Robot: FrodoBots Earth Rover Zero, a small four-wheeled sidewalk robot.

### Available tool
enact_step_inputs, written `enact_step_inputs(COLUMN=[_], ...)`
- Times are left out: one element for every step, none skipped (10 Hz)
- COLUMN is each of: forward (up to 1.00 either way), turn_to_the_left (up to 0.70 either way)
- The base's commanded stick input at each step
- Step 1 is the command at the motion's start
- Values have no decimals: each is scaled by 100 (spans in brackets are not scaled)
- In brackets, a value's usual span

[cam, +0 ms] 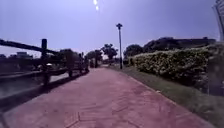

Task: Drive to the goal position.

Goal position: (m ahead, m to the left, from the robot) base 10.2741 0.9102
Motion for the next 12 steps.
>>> enact_step_inputs(forward=[100,100,100,100,100,100,100,100,100,100,100,100], turn_to_the_left=[1,1,1,1,1,1,1,1,1,1,3,19])
